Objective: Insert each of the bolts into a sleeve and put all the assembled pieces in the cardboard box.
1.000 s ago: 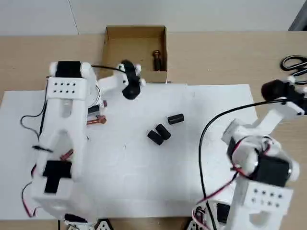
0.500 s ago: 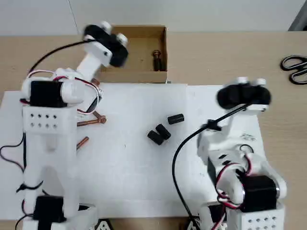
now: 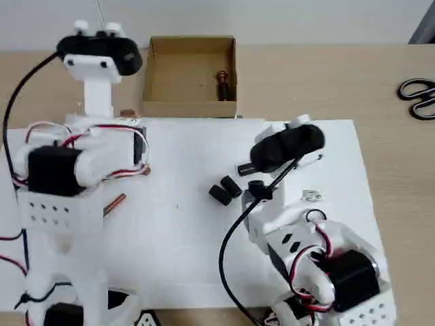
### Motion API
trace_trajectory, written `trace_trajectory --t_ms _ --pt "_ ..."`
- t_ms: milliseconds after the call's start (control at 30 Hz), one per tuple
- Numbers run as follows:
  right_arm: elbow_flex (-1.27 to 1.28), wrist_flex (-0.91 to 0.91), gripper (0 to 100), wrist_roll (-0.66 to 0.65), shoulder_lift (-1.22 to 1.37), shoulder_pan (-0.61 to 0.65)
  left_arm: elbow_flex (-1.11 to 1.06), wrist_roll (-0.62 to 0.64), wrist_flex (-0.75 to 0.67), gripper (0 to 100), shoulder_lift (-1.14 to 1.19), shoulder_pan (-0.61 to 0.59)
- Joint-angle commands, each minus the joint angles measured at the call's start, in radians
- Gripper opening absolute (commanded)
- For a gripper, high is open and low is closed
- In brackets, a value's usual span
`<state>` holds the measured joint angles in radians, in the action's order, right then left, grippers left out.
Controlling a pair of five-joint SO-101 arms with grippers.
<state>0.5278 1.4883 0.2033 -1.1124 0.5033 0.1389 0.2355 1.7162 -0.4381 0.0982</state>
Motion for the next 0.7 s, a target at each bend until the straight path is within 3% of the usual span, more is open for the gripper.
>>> trace_trajectory --t_ms 0,133,300,533,667 --pt "-0.003 0.007 0.4 -0.012 -0.038 0.042 -0.070 0.178 -0.040 1 -0.106 0.031" --pt "0.003 0.050 0.4 -0.012 -0.166 0.094 -0.236 0.299 -0.129 1 -0.235 0.032" --pt "0.086 0.044 0.4 -0.081 -0.282 0.097 -0.473 0.347 -0.285 1 -0.433 0.034" --pt "0.227 -0.090 0.4 -0.130 -0.349 0.130 -0.777 0.407 -0.517 1 -0.726 0.035" --pt "0.327 -0.202 0.4 -0.140 -0.372 0.219 -0.923 0.439 -0.598 1 -0.879 0.046"
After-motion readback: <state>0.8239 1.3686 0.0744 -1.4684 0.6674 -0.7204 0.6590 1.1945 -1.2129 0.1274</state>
